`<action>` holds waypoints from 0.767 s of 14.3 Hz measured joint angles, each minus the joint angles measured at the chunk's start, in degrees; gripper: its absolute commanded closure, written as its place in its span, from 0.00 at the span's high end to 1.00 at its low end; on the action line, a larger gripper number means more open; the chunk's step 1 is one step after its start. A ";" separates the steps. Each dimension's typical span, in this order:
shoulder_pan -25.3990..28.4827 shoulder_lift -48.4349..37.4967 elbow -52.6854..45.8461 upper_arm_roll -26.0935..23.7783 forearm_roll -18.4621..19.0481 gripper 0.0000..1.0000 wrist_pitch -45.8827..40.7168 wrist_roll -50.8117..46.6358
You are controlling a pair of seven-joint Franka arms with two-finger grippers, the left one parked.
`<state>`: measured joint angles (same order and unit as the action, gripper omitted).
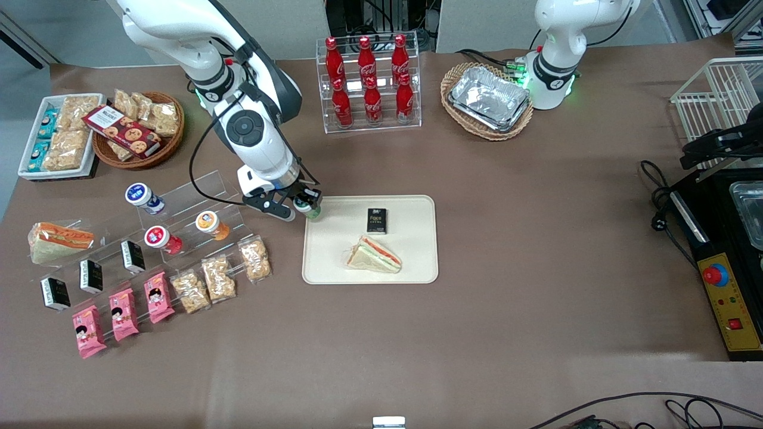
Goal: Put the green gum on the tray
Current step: 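Carry the green-lidded cup with the right gripper over the cream tray, then lower the cup onto the tray beside the black card and open the right gripper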
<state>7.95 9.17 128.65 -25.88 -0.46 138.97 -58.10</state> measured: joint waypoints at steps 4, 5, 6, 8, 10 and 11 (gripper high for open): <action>1.24 3.31 -0.04 0.00 4.94 0.13 2.59 -5.57; 1.34 4.26 -0.06 0.00 7.10 0.13 3.13 -7.63; 1.50 5.26 -0.09 0.00 9.26 0.13 3.79 -9.57; 2.07 7.26 -0.40 0.01 12.21 0.14 4.76 -13.05; 2.89 8.67 -1.06 0.00 12.95 0.15 5.12 -14.50; 3.18 9.06 -1.41 0.00 12.95 0.18 5.16 -14.97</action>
<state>11.13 18.23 127.24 -25.88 12.49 144.13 -73.07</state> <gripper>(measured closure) 0.410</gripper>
